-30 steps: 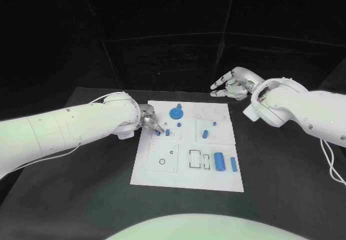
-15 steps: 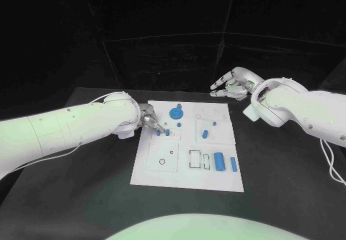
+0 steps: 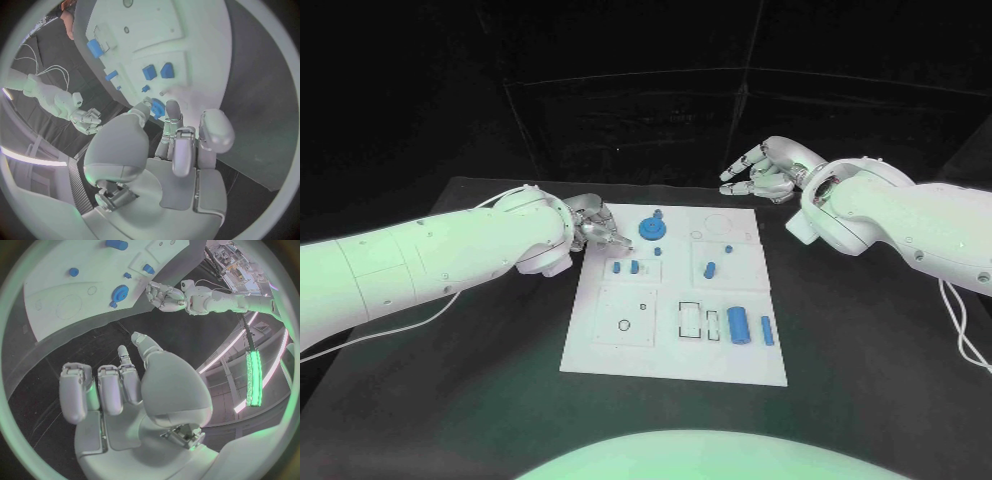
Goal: Assemble the parts on the task board
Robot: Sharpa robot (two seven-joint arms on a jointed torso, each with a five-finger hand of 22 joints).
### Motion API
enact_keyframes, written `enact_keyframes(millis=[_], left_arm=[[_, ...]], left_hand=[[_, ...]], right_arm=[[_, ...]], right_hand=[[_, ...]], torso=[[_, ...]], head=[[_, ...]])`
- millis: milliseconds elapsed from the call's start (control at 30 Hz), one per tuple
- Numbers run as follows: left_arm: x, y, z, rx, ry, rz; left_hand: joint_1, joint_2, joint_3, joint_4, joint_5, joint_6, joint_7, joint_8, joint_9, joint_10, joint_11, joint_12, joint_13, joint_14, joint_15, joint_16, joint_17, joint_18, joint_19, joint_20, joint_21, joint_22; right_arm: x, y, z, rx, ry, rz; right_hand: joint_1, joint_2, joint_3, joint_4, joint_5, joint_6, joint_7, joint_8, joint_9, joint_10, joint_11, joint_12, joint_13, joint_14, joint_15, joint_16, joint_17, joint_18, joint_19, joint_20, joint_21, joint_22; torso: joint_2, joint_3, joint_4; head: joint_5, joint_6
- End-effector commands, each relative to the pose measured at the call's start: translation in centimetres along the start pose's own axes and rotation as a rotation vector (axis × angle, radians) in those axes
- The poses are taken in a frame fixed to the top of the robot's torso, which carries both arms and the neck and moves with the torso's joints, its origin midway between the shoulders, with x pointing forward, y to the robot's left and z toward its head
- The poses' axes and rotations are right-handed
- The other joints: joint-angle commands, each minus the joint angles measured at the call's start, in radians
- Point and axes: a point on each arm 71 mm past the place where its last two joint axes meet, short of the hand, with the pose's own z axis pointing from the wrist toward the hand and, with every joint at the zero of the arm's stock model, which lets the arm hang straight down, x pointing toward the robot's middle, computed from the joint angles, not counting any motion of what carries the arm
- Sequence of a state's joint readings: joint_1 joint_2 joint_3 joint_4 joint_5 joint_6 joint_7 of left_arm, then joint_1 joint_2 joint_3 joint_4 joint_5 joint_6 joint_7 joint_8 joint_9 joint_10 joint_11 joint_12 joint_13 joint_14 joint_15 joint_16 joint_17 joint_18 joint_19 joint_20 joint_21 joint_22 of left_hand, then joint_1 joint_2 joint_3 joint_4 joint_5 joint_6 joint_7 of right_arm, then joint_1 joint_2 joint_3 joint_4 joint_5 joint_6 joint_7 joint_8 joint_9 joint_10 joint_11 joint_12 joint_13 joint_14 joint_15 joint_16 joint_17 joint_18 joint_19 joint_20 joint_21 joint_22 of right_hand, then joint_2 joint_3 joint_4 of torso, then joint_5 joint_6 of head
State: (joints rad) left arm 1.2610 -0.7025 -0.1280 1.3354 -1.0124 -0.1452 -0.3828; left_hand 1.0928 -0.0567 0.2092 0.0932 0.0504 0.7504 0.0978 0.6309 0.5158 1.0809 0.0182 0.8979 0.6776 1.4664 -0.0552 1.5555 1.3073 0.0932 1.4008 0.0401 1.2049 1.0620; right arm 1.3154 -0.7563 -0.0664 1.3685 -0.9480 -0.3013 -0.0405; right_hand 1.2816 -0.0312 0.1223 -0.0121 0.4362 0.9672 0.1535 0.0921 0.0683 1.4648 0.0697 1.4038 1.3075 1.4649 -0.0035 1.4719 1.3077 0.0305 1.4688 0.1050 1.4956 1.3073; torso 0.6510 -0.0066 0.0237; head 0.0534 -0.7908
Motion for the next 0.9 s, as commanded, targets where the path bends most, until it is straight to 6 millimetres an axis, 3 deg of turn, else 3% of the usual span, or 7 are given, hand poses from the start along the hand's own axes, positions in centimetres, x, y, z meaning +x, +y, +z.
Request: enact_keyframes(millis=[33, 133, 200, 400, 567, 733, 900], left_arm=[[-0.8, -1.6, -0.2, 0.181, -0.115, -0.103], [-0.8, -2.4, -0.2, 0.271, -0.131, -0.100], [-0.6, -2.9, -0.2, 0.341, -0.140, -0.071], [0.7, -4.5, -0.1, 0.495, -0.153, 0.105], [1.9, -5.2, 0.4, 0.520, -0.128, 0.246], [2.8, -5.5, 1.1, 0.511, -0.101, 0.328], [3.5, -5.9, 1.8, 0.494, -0.080, 0.359]], left_hand=[[0.070, 0.011, 0.011, -0.030, 0.001, -0.019, 0.018, -0.027, -0.027, -0.064, 0.017, -0.050, -0.034, 0.072, 0.015, -0.043, 0.178, 0.017, -0.035, 0.013, -0.061, -0.074], [0.134, 0.000, 0.017, -0.061, 0.000, -0.022, 0.039, -0.063, -0.070, -0.149, 0.041, -0.129, -0.088, -0.002, 0.038, -0.156, 0.031, 0.056, -0.141, 0.033, -0.240, -0.286], [0.181, -0.013, 0.026, -0.090, -0.003, -0.019, 0.050, -0.093, -0.102, -0.185, 0.055, -0.180, -0.130, -0.039, 0.048, -0.206, -0.028, 0.070, -0.187, 0.045, -0.320, -0.370], [0.265, -0.028, 0.089, -0.152, -0.001, 0.043, 0.048, -0.179, -0.194, -0.193, 0.059, -0.295, -0.247, -0.091, 0.057, -0.285, -0.130, 0.090, -0.225, 0.061, -0.408, -0.454], [0.257, -0.052, 0.135, -0.172, -0.004, 0.118, 0.042, -0.274, -0.284, -0.132, 0.060, -0.390, -0.361, -0.010, 0.050, -0.193, -0.039, 0.052, -0.087, 0.059, -0.225, -0.248], [0.231, -0.079, 0.122, -0.169, -0.002, 0.140, 0.044, -0.297, -0.306, -0.137, 0.062, -0.424, -0.395, 0.018, 0.053, -0.155, 0.005, 0.033, -0.039, 0.057, -0.136, -0.142], [0.230, -0.077, 0.122, -0.172, -0.002, 0.171, 0.042, -0.323, -0.333, -0.120, 0.060, -0.456, -0.436, 0.036, 0.051, -0.138, 0.019, 0.020, 0.000, 0.055, -0.070, -0.063]], right_arm=[[0.0, 0.1, 0.1, -0.002, 0.001, -0.002], [0.0, 0.1, 0.1, -0.002, 0.001, -0.002], [0.0, 0.1, 0.1, -0.002, 0.001, -0.002], [0.1, 0.3, 0.2, -0.005, 0.004, -0.002], [0.2, 0.4, 0.3, -0.009, 0.006, -0.002], [0.3, 0.5, 0.3, -0.012, 0.008, -0.002], [0.4, 0.6, 0.4, -0.014, 0.010, -0.003]], right_hand=[[-0.009, -0.002, 0.004, -0.001, 0.006, 0.000, 0.003, -0.006, -0.002, 0.005, -0.004, -0.003, 0.132, 0.061, -0.007, -0.004, 0.058, 0.010, 0.011, -0.006, -0.005, 0.086], [-0.009, -0.001, 0.006, -0.001, 0.007, 0.000, 0.003, -0.006, -0.002, 0.005, -0.004, -0.003, 0.132, 0.061, -0.007, -0.004, 0.057, 0.010, 0.011, -0.006, -0.006, 0.086], [-0.009, 0.000, 0.007, -0.001, 0.007, 0.000, 0.003, -0.006, -0.002, 0.005, -0.004, -0.003, 0.131, 0.061, -0.007, -0.005, 0.056, 0.010, 0.011, -0.006, -0.006, 0.086], [-0.008, 0.000, 0.008, -0.001, 0.008, 0.000, 0.003, -0.006, -0.001, 0.005, -0.004, -0.003, 0.132, 0.061, -0.007, -0.004, 0.057, 0.010, 0.011, -0.006, -0.006, 0.086], [-0.008, 0.000, 0.008, -0.001, 0.008, 0.000, 0.003, -0.006, -0.001, 0.005, -0.004, -0.003, 0.132, 0.061, -0.007, -0.004, 0.057, 0.010, 0.011, -0.006, -0.006, 0.086], [-0.008, 0.000, 0.008, -0.001, 0.008, 0.000, 0.003, -0.006, -0.001, 0.005, -0.004, -0.003, 0.132, 0.061, -0.007, -0.004, 0.057, 0.010, 0.011, -0.006, -0.006, 0.086], [-0.008, 0.000, 0.008, -0.001, 0.008, 0.000, 0.003, -0.006, -0.001, 0.005, -0.004, -0.003, 0.132, 0.061, -0.007, -0.004, 0.057, 0.010, 0.011, -0.006, -0.006, 0.086]], torso=[[0.001, 0.0011, -0.0026], [0.001, 0.0002, -0.0020], [0.001, 0.0004, -0.0016], [0.001, -0.0002, -0.0013], [0.001, -0.0004, -0.0028], [0.001, -0.0004, -0.0018], [0.001, -0.0009, -0.0010]], head=[[0.001, 0.002], [-0.002, 0.005], [-0.003, 0.006], [-0.009, 0.012], [-0.011, 0.016], [-0.014, 0.018], [-0.015, 0.023]])
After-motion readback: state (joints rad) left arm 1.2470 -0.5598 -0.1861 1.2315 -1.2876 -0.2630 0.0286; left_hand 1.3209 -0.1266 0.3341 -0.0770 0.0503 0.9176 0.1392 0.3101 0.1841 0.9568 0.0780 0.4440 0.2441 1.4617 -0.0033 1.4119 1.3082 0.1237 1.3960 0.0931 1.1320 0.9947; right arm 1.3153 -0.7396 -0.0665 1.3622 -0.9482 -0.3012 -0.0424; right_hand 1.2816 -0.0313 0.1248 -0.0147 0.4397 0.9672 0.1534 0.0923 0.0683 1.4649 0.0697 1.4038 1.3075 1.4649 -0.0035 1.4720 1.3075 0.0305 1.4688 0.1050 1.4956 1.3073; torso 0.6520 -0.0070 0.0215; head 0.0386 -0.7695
